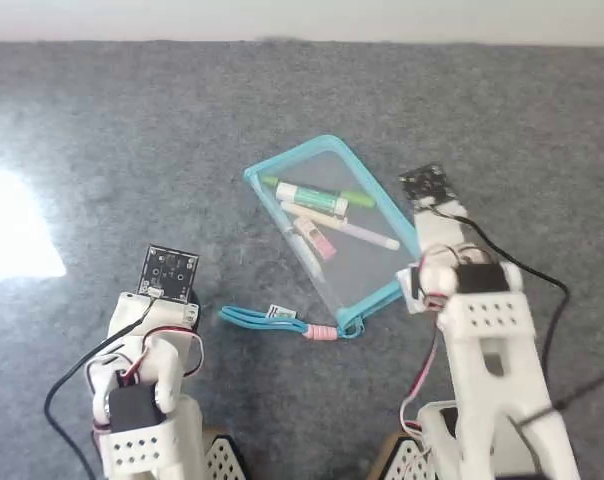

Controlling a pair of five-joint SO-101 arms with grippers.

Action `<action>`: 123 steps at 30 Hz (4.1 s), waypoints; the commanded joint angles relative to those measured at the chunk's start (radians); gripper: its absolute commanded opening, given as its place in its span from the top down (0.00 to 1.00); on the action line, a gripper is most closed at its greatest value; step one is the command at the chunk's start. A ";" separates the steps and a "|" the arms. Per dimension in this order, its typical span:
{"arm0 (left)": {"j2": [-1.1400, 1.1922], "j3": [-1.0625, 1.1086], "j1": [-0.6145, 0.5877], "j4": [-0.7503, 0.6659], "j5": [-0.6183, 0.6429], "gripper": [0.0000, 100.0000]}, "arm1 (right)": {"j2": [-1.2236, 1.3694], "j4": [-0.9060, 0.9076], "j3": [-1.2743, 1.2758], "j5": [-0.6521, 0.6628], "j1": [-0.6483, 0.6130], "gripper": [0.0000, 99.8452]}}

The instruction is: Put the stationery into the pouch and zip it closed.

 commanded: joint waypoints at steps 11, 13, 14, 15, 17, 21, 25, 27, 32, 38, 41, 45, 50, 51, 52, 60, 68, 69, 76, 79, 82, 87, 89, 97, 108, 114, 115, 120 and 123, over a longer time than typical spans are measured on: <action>0.157 -0.367 0.003 -0.014 0.005 0.86 | 0.039 -0.025 -0.035 -0.003 -0.081 0.92; 0.302 -0.479 0.035 -0.009 0.005 0.86 | 0.039 -0.050 -0.011 0.014 -0.081 0.91; 0.393 -0.535 0.055 -0.006 0.006 0.86 | 0.039 -0.068 0.006 0.014 -0.081 0.90; 0.486 -0.590 0.077 -0.006 0.011 0.86 | 0.039 -0.087 0.021 0.017 -0.081 0.87; 0.657 -0.684 0.106 -0.006 0.021 0.86 | 0.039 -0.113 0.044 0.018 -0.079 0.82; 0.821 -0.753 0.112 -0.018 0.058 0.87 | 0.038 -0.102 0.061 0.018 -0.070 0.77; 0.651 -0.611 0.114 -0.080 0.086 0.87 | -0.071 -0.108 0.106 0.018 -0.054 0.77; 0.511 -0.492 0.115 -0.110 0.087 0.87 | -0.174 -0.108 0.158 0.017 -0.062 0.77; 0.209 -0.179 0.112 -0.126 0.089 0.87 | -0.429 -0.102 0.347 0.021 -0.070 0.77; -0.048 0.042 0.109 -0.126 0.089 0.87 | -0.659 -0.074 0.500 0.052 -0.054 0.77; -0.015 0.045 0.109 -0.132 0.089 0.87 | -0.742 -0.048 0.537 0.055 -0.001 0.77; -0.015 0.045 0.109 -0.133 0.092 0.87 | -0.812 -0.050 0.592 0.055 0.064 0.77; -0.012 0.045 0.109 -0.133 0.089 0.87 | -0.874 -0.053 0.663 0.055 0.076 0.77; -0.012 0.045 0.109 -0.133 0.089 0.87 | -0.886 -0.053 0.677 0.055 0.076 0.77; -0.012 0.045 0.109 -0.133 0.089 0.87 | -0.897 -0.056 0.690 0.055 0.076 0.77; -0.012 0.045 0.110 0.058 0.092 0.87 | -1.038 -0.051 0.787 0.049 0.077 0.85; -0.021 0.045 0.110 0.112 0.087 0.87 | -1.110 -0.030 0.796 0.055 0.076 0.99; -0.021 0.045 0.110 0.112 0.087 0.87 | -1.110 -0.030 0.796 0.055 0.076 0.99; -0.021 0.045 0.110 0.112 0.087 0.87 | -1.109 0.001 0.796 0.055 0.076 0.99; -0.021 0.045 0.110 0.112 0.087 0.87 | -1.118 0.061 0.796 0.055 0.073 0.98; -0.021 0.045 0.110 0.112 0.087 0.87 | -1.118 0.071 0.796 0.055 0.076 0.98; -0.021 0.045 0.110 0.112 0.087 0.87 | -1.115 0.071 0.796 0.055 0.077 0.98; -0.021 0.045 0.110 0.112 0.087 0.87 | -1.112 0.071 0.796 0.055 0.077 0.98; -0.021 0.045 0.110 0.112 0.087 0.87 | -1.112 0.071 0.796 0.055 0.077 0.99; -0.021 0.045 0.110 0.112 0.087 0.87 | -1.179 0.143 0.793 0.057 0.030 0.99; -0.021 0.045 0.110 0.112 0.087 0.87 | -1.190 0.128 0.792 0.057 0.104 0.99; -0.021 0.045 0.110 0.112 0.087 0.87 | -1.190 0.128 0.792 0.057 0.105 0.99; -0.021 0.045 0.110 0.112 0.087 0.87 | -1.190 0.133 0.792 0.057 0.105 0.99; -0.021 0.045 0.110 0.112 0.087 0.87 | -1.190 0.133 0.792 0.055 0.105 0.99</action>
